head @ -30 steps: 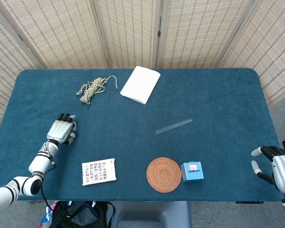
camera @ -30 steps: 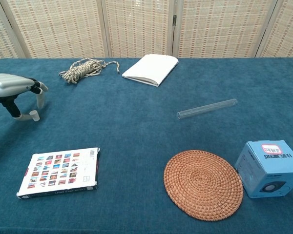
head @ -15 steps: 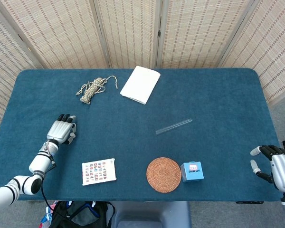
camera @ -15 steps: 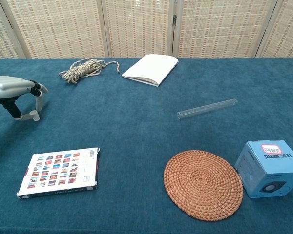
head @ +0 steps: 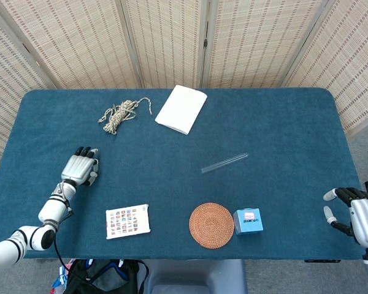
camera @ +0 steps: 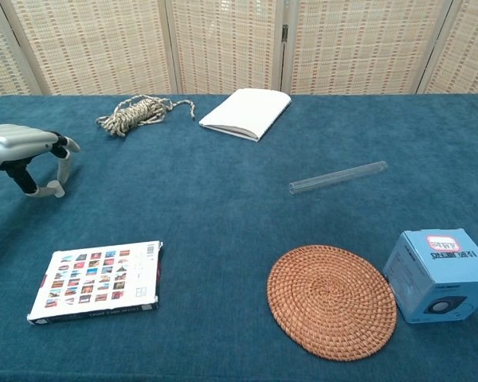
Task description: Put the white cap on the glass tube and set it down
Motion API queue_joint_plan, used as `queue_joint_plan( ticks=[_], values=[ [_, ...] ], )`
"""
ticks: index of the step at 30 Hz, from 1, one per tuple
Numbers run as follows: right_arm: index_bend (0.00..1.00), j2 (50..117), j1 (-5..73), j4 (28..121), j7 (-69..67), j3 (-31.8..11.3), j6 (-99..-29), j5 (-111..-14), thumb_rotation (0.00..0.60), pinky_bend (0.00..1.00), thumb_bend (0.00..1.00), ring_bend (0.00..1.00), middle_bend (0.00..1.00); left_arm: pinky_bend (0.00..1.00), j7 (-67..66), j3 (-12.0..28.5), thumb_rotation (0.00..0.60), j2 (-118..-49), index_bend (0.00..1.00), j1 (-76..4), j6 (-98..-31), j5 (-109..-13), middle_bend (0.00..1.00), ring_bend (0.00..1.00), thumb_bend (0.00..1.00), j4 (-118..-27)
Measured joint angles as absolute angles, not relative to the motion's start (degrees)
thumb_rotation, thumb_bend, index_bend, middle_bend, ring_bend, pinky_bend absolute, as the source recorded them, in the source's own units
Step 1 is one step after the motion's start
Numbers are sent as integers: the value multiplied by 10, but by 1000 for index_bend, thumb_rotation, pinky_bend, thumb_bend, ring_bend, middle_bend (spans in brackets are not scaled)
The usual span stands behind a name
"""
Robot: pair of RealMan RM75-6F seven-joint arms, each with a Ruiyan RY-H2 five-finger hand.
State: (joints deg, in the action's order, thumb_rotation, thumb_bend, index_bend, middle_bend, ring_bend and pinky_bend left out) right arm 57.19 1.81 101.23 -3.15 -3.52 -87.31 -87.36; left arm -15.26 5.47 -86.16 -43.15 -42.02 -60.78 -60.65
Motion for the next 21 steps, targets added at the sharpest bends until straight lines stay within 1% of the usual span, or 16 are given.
queue_joint_plan(
  ticks=[5,11,17,21],
  values=[
    [470,569,21,1015,-28,-36,-869,-874,600,404,354,371,464,0,-139,61,600,-859,523,-430,-423,-612,25,0,374,-610],
    [470,559,41,1024,-13,-40,-844,-878,600,404,354,371,464,0,-118,70,600,-835,526,-428,-430,-620,43,0,382,-648],
    [470,543,92,1038,14,-58,-777,-875,600,411,353,380,463,0,-98,81,600,-794,526,-424,-440,-629,46,0,383,-717],
    [470,540,151,1038,25,-80,-703,-855,600,507,354,446,506,0,-90,86,600,-768,528,-422,-449,-636,48,0,382,-766]
  ],
)
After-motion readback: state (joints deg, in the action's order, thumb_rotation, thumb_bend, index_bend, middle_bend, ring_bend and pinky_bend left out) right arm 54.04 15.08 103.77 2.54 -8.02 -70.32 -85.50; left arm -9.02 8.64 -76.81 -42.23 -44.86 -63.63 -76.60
